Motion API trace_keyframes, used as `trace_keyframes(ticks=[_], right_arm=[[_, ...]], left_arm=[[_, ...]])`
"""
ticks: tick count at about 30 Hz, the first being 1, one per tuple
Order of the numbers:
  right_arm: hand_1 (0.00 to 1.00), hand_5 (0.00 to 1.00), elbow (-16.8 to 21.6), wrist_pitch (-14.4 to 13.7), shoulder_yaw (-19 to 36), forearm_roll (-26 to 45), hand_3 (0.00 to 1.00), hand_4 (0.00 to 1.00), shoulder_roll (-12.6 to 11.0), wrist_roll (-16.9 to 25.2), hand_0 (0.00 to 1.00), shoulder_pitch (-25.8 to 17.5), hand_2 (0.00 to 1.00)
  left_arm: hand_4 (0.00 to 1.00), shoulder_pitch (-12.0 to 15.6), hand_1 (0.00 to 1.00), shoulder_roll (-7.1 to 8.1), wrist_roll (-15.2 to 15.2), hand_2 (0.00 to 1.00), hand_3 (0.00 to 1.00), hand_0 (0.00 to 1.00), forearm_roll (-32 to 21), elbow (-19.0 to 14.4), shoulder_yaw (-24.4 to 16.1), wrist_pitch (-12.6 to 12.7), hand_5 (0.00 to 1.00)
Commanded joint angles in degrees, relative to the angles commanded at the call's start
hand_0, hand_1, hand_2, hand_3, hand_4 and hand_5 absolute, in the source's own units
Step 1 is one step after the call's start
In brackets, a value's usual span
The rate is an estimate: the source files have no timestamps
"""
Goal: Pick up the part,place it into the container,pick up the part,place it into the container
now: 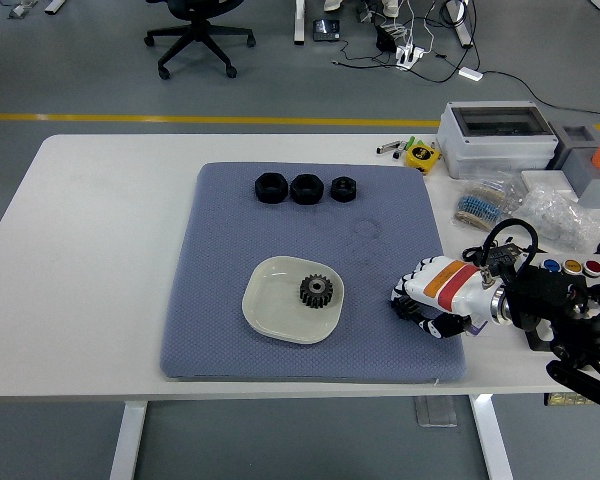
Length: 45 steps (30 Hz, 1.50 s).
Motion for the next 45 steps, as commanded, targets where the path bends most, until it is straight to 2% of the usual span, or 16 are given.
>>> trace_keyframes(ticks=[1, 6, 7, 25, 30, 36, 37, 42, 43, 45], right_arm=[[0.544, 0.151, 0.0, 0.0, 0.0, 0.2, 0.413, 0.308, 0.0, 0.1, 0.659, 0.0, 0.617], [0.544, 0.151, 0.6, -0.4, 0.4, 0.6, 0.413, 0.308, -0.1, 0.3, 0.659, -0.1, 0.617], [0.495, 0.155, 0.8, -0.5, 0.5, 0.7, 0.403, 0.28, -0.2, 0.3, 0.589, -0.1, 0.563], [0.48, 0.156, 5.0, -0.7, 4.6, 0.9, 0.405, 0.256, 0.2, -0.5, 0.532, -0.3, 0.536], [0.48, 0.156, 6.7, -0.6, 5.4, 0.5, 0.405, 0.256, 1.8, -0.9, 0.532, 0.9, 0.536], [0.479, 0.168, 6.7, -0.2, 5.5, 0.7, 0.407, 0.252, 5.7, -0.8, 0.535, 3.0, 0.539], [0.496, 0.128, 6.5, -0.1, 5.6, 1.2, 0.426, 0.252, 6.9, -0.6, 0.582, 3.5, 0.559], [0.496, 0.128, 6.2, 0.1, 5.3, 1.9, 0.426, 0.252, 10.2, 0.2, 0.582, 4.9, 0.559], [0.574, 0.13, 6.2, 0.2, 5.1, 1.9, 0.562, 0.373, 10.6, 0.3, 0.664, 5.1, 0.652], [0.574, 0.13, 6.0, 0.9, 4.7, 2.0, 0.562, 0.373, 11.6, 0.7, 0.664, 5.6, 0.652]], left_arm=[[0.677, 0.0, 0.568, 0.0, 0.0, 0.592, 0.665, 0.534, 0.0, 0.0, 0.0, 0.0, 0.676], [0.677, 0.0, 0.568, -0.02, 0.1, 0.592, 0.665, 0.534, 0.2, 0.0, -0.2, -0.1, 0.676], [0.677, 0.1, 0.566, -0.02, 0.1, 0.593, 0.664, 0.533, 0.3, 0.0, -0.3, -0.1, 0.679], [0.675, 0.3, 0.567, 0.02, 0.3, 0.594, 0.662, 0.533, 1.3, -0.1, -0.9, -0.2, 0.679], [0.675, 0.3, 0.567, 0.1, 0.3, 0.594, 0.662, 0.533, 1.7, -0.1, -1.0, -0.3, 0.679], [0.674, 0.3, 0.568, 0.17, 0.4, 0.593, 0.662, 0.534, 1.9, -0.1, -1.0, -0.4, 0.679], [0.674, 0.2, 0.568, 0.2, 0.4, 0.594, 0.662, 0.534, 1.9, -0.2, -0.9, -0.5, 0.678], [0.674, 0.1, 0.568, 0.29, 0.4, 0.594, 0.662, 0.534, 1.6, -0.2, -0.6, -0.5, 0.678], [0.674, 0.1, 0.567, 0.3, 0.4, 0.593, 0.662, 0.534, 1.6, -0.2, -0.6, -0.5, 0.676], [0.674, 0.0, 0.567, 0.32, 0.4, 0.593, 0.662, 0.534, 1.6, -0.2, -0.6, -0.5, 0.676]])
